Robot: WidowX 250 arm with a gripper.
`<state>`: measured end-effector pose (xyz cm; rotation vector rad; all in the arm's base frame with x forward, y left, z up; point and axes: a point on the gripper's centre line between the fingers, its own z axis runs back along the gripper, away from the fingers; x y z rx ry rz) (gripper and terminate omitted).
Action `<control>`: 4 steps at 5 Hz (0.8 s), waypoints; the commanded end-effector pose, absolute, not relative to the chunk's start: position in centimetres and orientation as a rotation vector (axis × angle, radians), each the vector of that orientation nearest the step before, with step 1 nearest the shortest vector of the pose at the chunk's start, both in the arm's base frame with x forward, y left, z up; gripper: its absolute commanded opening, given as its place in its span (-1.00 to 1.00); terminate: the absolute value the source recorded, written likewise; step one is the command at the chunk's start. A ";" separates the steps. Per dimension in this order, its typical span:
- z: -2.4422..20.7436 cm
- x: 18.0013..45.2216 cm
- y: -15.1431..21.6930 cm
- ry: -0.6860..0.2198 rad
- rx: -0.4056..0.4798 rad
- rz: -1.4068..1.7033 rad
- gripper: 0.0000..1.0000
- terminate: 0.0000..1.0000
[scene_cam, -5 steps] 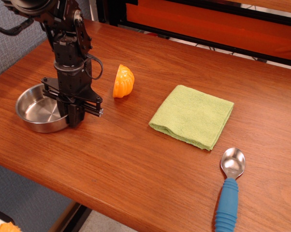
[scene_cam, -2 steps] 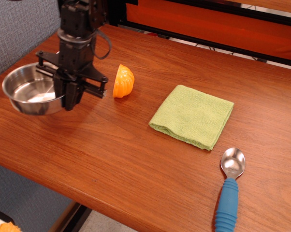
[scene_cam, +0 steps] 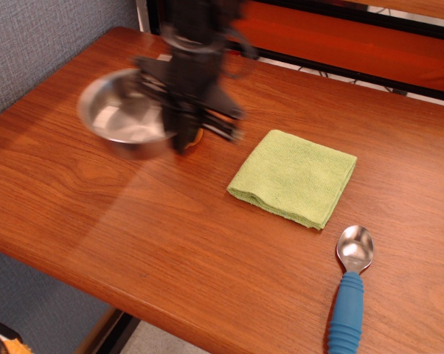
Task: Set the silver pan on top of the yellow cloth.
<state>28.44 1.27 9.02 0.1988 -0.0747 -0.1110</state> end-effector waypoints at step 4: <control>6.4 35.1 -9.9 -0.214 -0.005 -0.428 -1.00 -1.00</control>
